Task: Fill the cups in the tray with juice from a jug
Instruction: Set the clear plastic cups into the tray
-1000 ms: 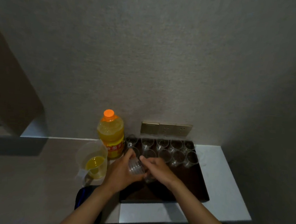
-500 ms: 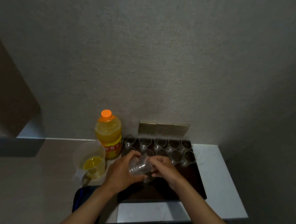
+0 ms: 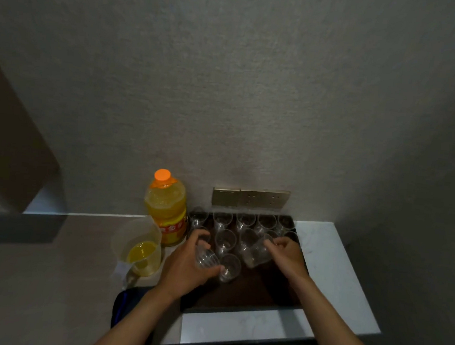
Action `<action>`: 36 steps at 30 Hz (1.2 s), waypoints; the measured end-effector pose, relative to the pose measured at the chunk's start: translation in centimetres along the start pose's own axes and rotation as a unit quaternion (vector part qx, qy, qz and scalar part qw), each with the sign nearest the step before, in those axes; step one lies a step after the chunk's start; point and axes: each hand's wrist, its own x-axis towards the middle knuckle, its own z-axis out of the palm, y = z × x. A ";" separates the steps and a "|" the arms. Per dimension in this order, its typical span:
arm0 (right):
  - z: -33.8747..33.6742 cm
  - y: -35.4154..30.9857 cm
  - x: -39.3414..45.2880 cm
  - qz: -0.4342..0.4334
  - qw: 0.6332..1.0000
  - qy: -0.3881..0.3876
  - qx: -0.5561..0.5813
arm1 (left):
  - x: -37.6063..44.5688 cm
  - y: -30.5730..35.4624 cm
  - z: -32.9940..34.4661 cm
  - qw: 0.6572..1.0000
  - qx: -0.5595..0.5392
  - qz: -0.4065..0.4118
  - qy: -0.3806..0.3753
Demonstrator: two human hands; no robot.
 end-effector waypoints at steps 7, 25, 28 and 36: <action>1.0 3.6 0.4 -0.073 0.984 0.002 -0.160 | -0.2 -0.3 0.1 1.000 -0.012 -0.011 0.003; 5.5 7.4 0.9 -0.062 0.975 -0.031 -0.211 | -0.5 -1.2 -1.2 0.999 0.001 -0.032 0.008; 5.5 7.6 1.1 -0.062 0.978 -0.032 -0.197 | -0.4 -1.2 -1.1 0.999 -0.003 -0.032 0.005; 4.6 7.3 1.2 -0.045 0.979 -0.055 -0.189 | -0.4 -1.1 -0.8 0.999 -0.008 -0.034 -0.001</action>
